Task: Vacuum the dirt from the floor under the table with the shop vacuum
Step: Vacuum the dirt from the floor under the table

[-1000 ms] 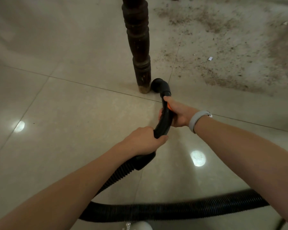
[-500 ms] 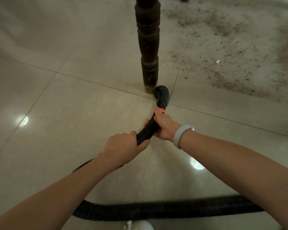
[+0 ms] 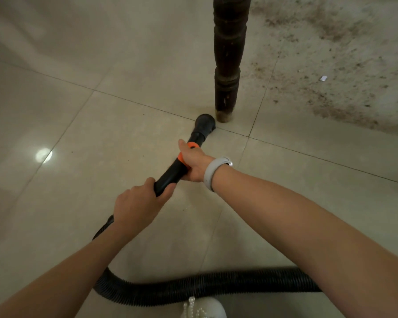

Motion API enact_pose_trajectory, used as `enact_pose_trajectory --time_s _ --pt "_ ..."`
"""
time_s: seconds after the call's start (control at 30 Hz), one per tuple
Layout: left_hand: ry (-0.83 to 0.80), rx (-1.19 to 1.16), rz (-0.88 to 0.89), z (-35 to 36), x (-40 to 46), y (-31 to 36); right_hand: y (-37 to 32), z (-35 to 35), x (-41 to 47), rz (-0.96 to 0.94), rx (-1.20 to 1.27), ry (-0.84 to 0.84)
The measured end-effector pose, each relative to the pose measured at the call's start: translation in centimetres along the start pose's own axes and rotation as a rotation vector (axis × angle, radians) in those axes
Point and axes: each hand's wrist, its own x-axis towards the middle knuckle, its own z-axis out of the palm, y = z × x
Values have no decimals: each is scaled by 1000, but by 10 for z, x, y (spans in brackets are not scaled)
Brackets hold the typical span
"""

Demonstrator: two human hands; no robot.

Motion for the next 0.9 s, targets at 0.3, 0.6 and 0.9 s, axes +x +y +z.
enact_pose_trajectory --time_s 0.3,0.6,0.9 --pt "-185 -240 -21 -11 27 -1 -5 -1 -10 -41 292 -97" --pt "-249 -66 194 -6 -5 -4 38 -33 -31 -23 243 -30" --pt "-209 -46 191 -11 3 25 6 -64 -32 -49 93 162"
